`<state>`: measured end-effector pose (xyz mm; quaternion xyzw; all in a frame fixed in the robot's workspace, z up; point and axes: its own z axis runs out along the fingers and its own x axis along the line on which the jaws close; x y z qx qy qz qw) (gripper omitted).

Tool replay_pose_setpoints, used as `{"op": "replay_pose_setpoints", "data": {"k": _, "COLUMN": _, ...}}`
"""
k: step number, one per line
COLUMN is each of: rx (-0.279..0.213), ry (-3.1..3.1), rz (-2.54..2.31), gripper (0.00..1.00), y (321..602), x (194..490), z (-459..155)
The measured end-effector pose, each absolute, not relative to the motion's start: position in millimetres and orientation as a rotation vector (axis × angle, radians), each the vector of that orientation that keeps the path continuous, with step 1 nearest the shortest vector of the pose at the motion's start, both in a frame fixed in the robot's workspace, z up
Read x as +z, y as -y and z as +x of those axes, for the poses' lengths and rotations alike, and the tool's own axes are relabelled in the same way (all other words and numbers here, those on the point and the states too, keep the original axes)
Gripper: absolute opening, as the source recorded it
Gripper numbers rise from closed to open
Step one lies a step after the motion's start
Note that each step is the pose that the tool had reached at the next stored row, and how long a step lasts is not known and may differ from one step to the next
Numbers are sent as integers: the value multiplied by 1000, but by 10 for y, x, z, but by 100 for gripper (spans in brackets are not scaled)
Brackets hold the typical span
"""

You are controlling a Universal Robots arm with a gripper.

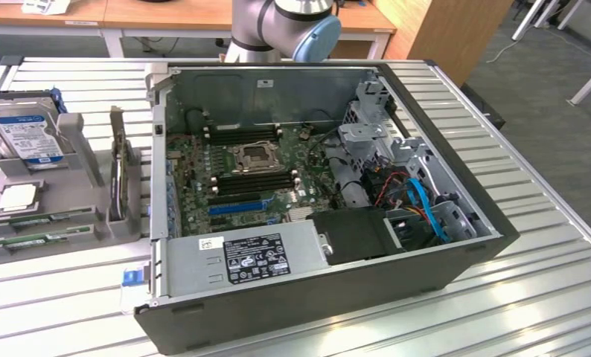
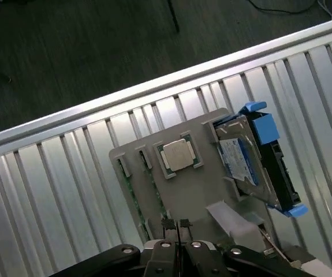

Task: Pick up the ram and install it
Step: 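Pick up the ram and move it above insertion slot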

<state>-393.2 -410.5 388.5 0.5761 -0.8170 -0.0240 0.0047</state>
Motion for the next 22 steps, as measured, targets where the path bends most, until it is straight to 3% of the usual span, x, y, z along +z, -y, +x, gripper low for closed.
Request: {"op": "replay_pose_setpoints", "data": {"k": 22, "rx": -72, "ry": 2290, "rz": 2126, "gripper": 14, "y": 4105, "x": 3879, "z": -3932}}
